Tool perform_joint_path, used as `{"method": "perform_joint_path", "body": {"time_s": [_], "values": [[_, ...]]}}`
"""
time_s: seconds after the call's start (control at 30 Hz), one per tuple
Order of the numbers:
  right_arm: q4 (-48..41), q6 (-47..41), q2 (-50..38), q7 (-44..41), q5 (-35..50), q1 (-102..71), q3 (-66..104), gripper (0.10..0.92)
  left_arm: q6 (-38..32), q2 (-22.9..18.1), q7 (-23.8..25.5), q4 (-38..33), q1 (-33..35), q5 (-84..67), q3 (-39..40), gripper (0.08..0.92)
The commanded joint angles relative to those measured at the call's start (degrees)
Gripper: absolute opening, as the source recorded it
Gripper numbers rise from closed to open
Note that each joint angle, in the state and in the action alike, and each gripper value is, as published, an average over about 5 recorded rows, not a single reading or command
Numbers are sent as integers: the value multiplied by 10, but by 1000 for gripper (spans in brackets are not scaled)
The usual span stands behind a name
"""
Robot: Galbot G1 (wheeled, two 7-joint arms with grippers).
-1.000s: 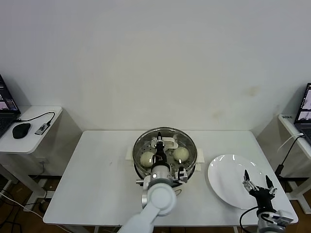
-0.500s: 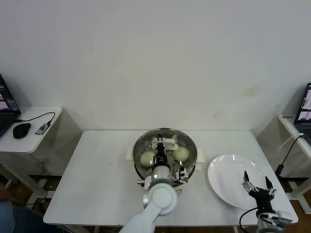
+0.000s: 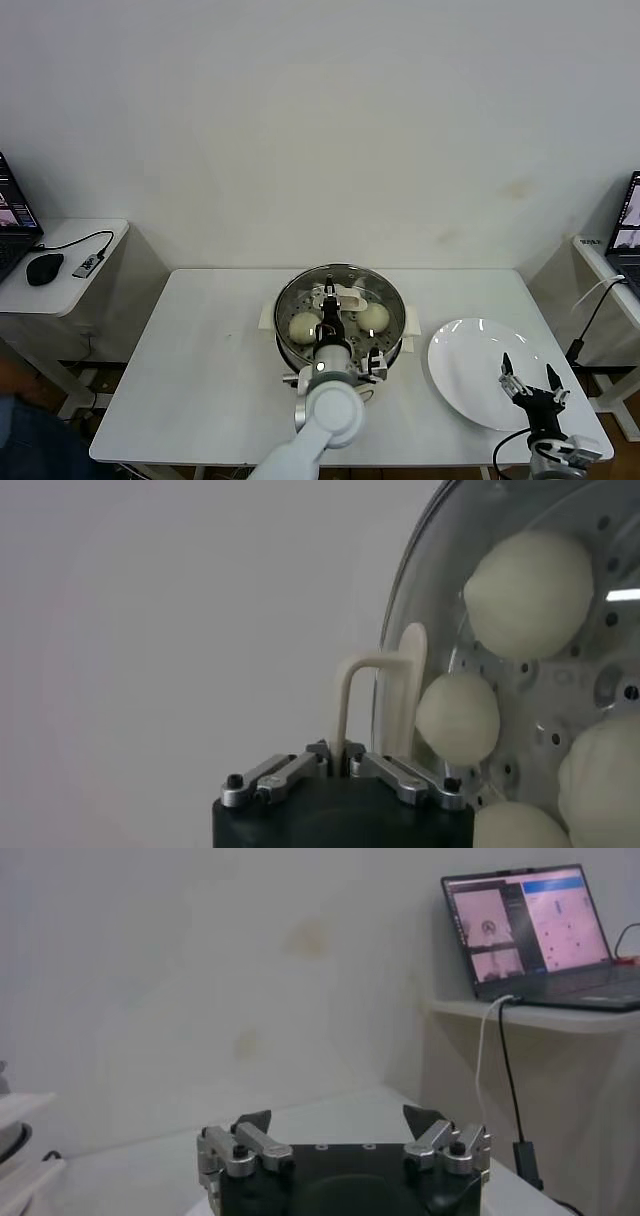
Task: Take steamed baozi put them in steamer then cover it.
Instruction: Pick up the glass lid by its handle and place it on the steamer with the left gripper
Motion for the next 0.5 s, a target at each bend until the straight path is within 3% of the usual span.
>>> {"method": "perform_joint_path", "body": {"time_s": [0.03, 0.17, 0.5], "values": [[0, 1, 0, 0, -1, 0, 0, 823, 23, 4, -9, -17, 7, -16, 2, 159], [0, 1, 1, 0, -2, 0, -1, 823, 23, 11, -3, -42, 12, -31, 2, 231], [-8, 2, 1, 1, -6, 2, -3, 823, 22, 33, 7, -117, 45, -72, 0, 525]]}}
